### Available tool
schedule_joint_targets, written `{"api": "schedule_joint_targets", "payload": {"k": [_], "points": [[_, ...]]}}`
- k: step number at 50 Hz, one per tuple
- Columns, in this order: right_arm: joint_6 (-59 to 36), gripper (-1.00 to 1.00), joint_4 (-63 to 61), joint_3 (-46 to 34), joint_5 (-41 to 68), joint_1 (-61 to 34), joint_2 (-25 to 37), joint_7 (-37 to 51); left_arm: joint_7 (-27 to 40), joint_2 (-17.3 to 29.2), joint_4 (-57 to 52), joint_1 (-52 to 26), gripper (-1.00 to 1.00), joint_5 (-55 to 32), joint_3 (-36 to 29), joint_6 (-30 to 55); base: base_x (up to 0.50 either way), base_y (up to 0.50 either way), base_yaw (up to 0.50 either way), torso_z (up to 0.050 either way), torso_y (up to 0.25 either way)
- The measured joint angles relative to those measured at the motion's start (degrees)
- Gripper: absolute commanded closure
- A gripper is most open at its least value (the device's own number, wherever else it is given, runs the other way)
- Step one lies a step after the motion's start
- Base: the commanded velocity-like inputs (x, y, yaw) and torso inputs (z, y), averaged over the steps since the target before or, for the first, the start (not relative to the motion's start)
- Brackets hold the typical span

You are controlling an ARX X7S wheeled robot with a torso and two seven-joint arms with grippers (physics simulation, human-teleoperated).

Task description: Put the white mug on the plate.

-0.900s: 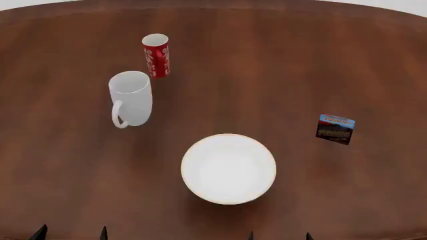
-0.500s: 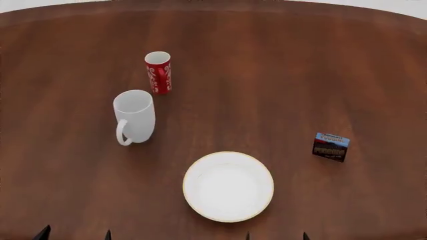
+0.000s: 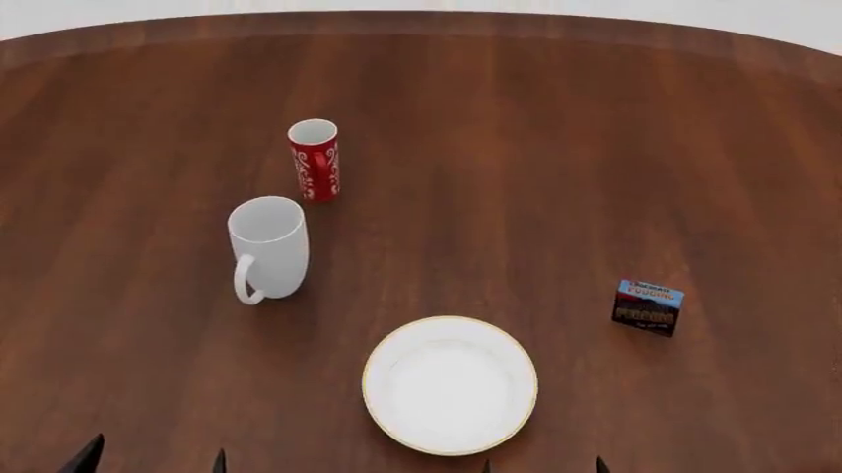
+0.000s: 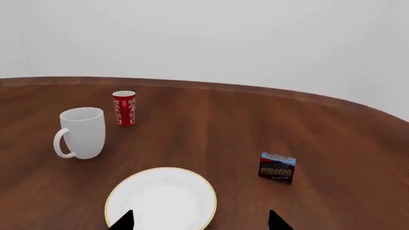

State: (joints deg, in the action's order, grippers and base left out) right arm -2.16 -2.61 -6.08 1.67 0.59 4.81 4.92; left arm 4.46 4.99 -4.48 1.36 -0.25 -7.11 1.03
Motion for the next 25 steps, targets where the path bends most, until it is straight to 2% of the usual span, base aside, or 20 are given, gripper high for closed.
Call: {"api": "schedule_joint_targets", "payload": {"k": [14,18,25], "points": [[-0.2,-1.0,-1.2,-0.8,1.0,0.3,1.1,1.0,1.1,1.1,-1.1,0.3,-1.0,-0.4,-1.2,-0.2,0.0,0.0,0.0,0.05,0.048],[0.3,-1.0,-1.4,-1.2,1.0,0.4,1.5,1.3,1.2,1.3,-0.9,0.3,-1.0,-1.0,-1.4,-0.5,0.0,0.0,0.0,0.0,0.0],[0.1,-1.0,-1.8,-2.3,0.5,0.3,2.2,1.4,1.2,1.6,-0.4,0.4,-1.0,-2.2,-1.6,-0.6,0.0,0.5,0.0,0.0,0.0]]}}
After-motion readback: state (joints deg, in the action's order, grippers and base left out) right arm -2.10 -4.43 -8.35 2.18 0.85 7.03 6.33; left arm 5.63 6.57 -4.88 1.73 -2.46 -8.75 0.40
